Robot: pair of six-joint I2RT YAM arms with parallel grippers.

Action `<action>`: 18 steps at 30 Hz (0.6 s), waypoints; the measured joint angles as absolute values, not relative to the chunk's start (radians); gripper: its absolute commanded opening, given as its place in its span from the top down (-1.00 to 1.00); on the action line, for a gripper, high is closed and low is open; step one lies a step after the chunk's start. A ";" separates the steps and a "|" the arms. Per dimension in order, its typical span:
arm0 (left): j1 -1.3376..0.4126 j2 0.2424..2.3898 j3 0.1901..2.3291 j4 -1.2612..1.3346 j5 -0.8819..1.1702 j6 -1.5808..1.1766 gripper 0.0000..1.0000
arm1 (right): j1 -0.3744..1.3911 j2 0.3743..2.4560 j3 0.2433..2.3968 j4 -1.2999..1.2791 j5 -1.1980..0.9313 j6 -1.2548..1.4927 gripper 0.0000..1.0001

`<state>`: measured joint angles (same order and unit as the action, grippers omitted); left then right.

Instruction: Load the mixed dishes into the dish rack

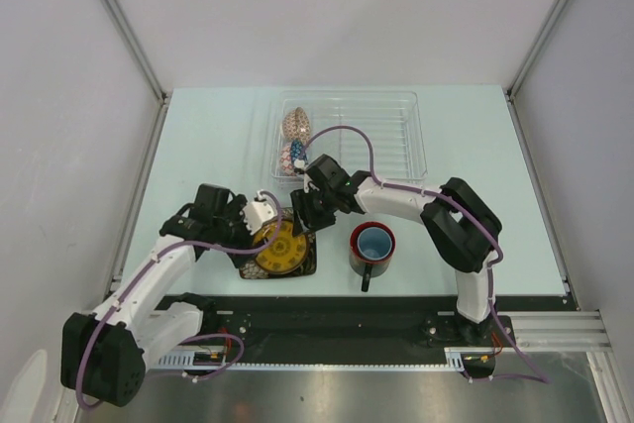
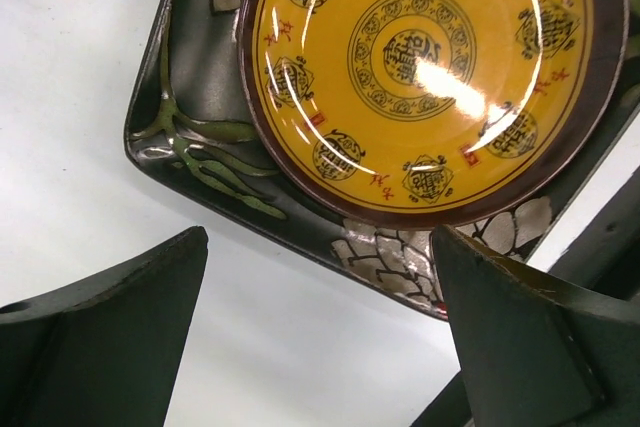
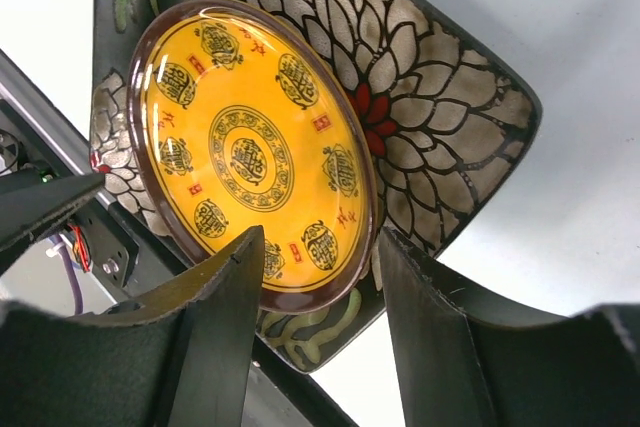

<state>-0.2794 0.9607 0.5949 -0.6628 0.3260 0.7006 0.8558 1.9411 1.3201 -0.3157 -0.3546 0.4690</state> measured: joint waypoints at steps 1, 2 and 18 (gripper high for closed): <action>-0.279 0.962 0.595 -0.663 0.323 0.713 -0.99 | 0.855 1.941 1.319 -0.316 -0.353 0.469 -0.07; -0.279 0.962 0.594 -0.663 0.318 0.728 -1.00 | 0.854 1.941 1.318 -0.316 -0.352 0.469 -0.07; -0.292 1.026 0.546 -0.611 0.280 0.814 -1.00 | 0.842 1.950 1.317 -0.311 -0.351 0.481 -0.07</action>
<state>-0.2924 1.0256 0.5457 -0.6109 0.2798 0.8139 0.8425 1.9499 1.3167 -0.3107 -0.3508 0.4812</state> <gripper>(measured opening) 0.996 0.534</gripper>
